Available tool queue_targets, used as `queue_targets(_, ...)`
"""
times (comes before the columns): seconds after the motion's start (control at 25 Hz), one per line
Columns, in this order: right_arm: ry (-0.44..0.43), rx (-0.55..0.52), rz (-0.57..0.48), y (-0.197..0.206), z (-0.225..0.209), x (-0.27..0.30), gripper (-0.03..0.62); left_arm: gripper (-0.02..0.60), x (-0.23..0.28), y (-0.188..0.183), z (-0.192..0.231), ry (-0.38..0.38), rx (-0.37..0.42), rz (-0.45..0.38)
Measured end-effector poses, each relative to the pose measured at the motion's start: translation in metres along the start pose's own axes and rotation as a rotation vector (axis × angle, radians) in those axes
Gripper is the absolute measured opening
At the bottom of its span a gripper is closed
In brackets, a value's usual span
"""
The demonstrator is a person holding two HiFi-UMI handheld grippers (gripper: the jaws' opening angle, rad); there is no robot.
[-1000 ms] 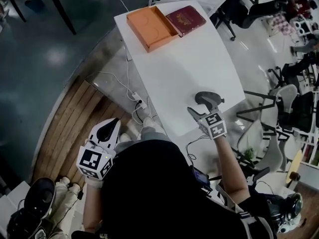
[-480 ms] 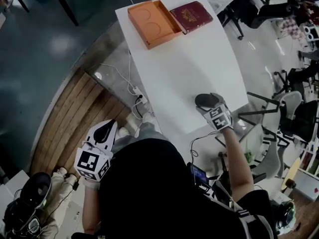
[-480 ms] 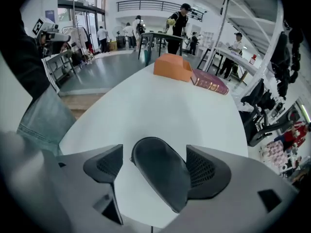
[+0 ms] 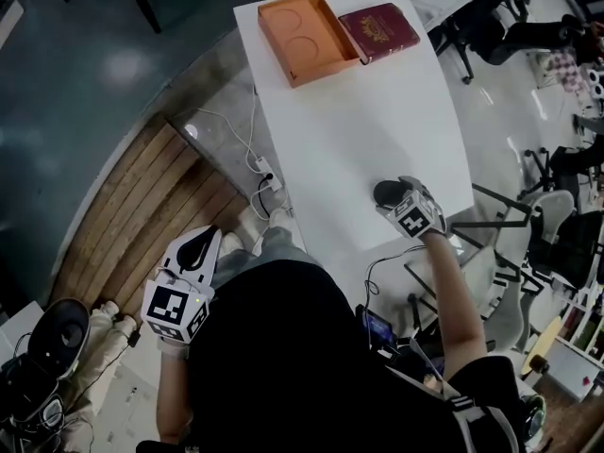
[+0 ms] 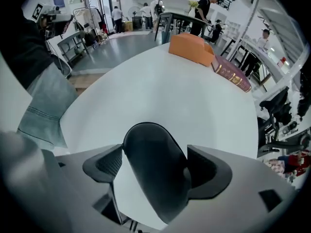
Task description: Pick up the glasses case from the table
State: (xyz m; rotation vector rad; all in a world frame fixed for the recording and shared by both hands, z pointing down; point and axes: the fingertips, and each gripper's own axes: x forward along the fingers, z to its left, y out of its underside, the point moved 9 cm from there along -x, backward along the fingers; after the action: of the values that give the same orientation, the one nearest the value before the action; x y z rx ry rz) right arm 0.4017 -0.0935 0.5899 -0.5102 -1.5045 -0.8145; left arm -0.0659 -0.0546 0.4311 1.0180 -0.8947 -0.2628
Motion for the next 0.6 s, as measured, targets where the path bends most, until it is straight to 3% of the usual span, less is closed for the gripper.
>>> queue_targets(0.36,-0.039,-0.01,0.029,-0.003,-0.002,0.01,0.426,0.018,-0.002,0.005,0.002,-0.008,-0.013,-0.002)
queue_targets(0.52,-0.017,-0.104,0.076,-0.007,-0.004,0.02,0.448,0.018,-0.002,0.005,0.001,-0.003,-0.009,-0.003)
queue_targets(0.6,-0.034,-0.099,0.103,-0.01,-0.007,0.022,0.448,0.018,-0.003,0.005,0.001,-0.001,-0.006,-0.006)
